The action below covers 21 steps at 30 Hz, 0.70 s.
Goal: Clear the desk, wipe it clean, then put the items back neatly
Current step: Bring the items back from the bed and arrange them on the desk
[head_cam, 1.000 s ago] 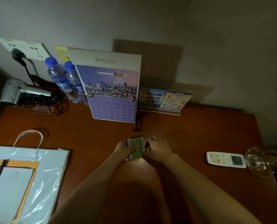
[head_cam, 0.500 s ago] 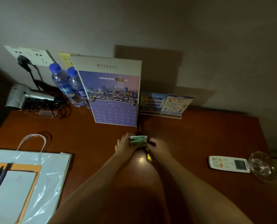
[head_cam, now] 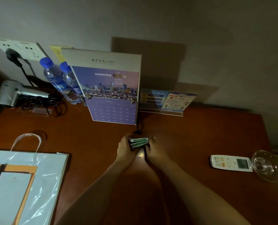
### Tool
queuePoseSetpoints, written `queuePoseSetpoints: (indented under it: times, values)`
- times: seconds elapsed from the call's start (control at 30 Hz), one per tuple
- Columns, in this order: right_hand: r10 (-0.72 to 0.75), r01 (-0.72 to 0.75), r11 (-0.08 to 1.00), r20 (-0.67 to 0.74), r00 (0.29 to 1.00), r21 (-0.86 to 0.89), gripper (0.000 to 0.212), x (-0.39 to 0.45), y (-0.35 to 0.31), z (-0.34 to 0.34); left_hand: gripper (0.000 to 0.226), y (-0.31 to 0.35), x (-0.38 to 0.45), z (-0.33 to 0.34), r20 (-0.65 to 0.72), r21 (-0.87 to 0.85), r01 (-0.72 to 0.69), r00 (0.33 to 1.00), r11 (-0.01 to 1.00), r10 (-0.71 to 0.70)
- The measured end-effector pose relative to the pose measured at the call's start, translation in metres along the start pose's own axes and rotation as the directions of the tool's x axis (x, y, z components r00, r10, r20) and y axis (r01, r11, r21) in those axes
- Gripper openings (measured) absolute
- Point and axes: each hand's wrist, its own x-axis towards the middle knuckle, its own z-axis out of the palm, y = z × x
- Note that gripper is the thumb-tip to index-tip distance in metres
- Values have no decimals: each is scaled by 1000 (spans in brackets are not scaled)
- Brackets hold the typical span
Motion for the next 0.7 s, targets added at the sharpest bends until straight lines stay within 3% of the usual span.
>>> queuePoseSetpoints:
  times: [0.07,0.23,0.47,0.57,0.7]
  values:
    - [-7,7,1000,4,1000,-8,39,0,-3,3,77,3,-1,3,-1,-44,36,999,998,-36]
    - [12,-12,1000,13,1000,-13,54,4,2,7,55,2,-2,4,-35,-150,19,999,988,-24]
    - [15,-11,991,-31,999,131,30,-1,0,6,35,-1,0,0,4,60,36,999,998,-36]
    - [61,-39,980,-107,992,197,21,-3,7,3,32,5,1,4,23,146,-44,999,988,41]
    - [149,-68,948,-242,959,311,18,-1,11,-16,26,24,7,13,29,90,-25,999,996,23]
